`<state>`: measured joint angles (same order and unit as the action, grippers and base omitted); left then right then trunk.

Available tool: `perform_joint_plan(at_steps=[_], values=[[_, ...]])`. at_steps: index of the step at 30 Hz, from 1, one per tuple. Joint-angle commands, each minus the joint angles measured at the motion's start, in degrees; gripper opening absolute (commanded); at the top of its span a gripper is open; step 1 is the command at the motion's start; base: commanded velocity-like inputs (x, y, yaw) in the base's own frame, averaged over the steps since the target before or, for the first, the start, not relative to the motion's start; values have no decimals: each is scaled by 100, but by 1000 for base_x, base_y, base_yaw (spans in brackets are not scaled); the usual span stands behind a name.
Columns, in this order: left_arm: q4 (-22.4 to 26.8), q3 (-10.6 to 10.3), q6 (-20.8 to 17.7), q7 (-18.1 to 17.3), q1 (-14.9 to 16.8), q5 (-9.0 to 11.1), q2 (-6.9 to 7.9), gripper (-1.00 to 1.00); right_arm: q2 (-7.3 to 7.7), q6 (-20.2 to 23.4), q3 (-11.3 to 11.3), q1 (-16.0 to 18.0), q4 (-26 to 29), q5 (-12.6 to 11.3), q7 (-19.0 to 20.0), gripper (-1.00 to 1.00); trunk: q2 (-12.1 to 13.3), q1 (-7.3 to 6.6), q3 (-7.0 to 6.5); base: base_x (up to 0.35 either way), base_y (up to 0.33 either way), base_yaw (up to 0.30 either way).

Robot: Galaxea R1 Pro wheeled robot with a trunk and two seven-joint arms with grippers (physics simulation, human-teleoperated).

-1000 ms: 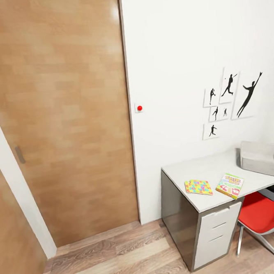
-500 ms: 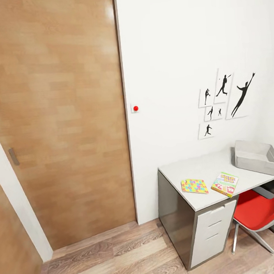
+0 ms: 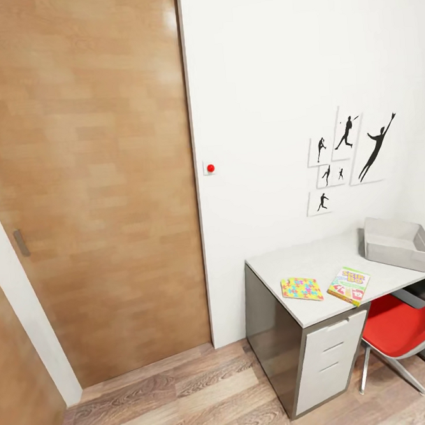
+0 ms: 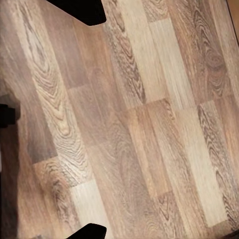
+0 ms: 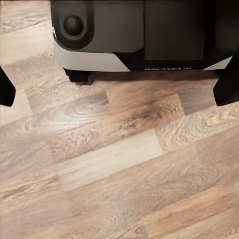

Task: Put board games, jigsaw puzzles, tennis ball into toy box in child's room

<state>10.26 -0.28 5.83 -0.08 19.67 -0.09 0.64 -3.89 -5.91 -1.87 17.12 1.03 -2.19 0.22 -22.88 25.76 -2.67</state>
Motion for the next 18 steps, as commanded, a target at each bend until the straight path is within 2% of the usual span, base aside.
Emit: perform_joint_plan(at_steps=[1,2,3,4,8,9,12,18], values=[[-7,-4,19,-1,2,-3,0,100,3,79,-46,2,-8,-27,-10,100,-4,2,2,0,0,0],[-7,-5,17,-1,2,-5,-1,100,30,320,-135,2,-11,-52,-32,100,-4,2,2,0,0,0],[-7,-5,17,-1,2,-5,-1,100,30,320,-135,2,-11,-52,-32,100,-4,2,2,0,0,0],[-7,-3,15,-1,2,-6,2,100,63,594,-270,2,-7,-99,-49,100,-4,2,2,0,0,0],[-7,-5,5,-1,-2,-12,5,100,118,1086,-624,5,3,-240,-94,100,-4,2,2,0,0,0],[-7,-5,5,-1,-2,-12,5,100,118,1086,-624,5,3,-240,-94,100,-4,2,2,0,0,0],[-10,-16,-26,9,-5,-15,6,100,193,1375,-875,8,8,-313,-203,100,-4,2,2,0,0,0],[-66,-42,-78,197,-2,-17,12,100,258,1458,-1005,-4,11,-344,-457,100,-4,2,2,0,0,0]])
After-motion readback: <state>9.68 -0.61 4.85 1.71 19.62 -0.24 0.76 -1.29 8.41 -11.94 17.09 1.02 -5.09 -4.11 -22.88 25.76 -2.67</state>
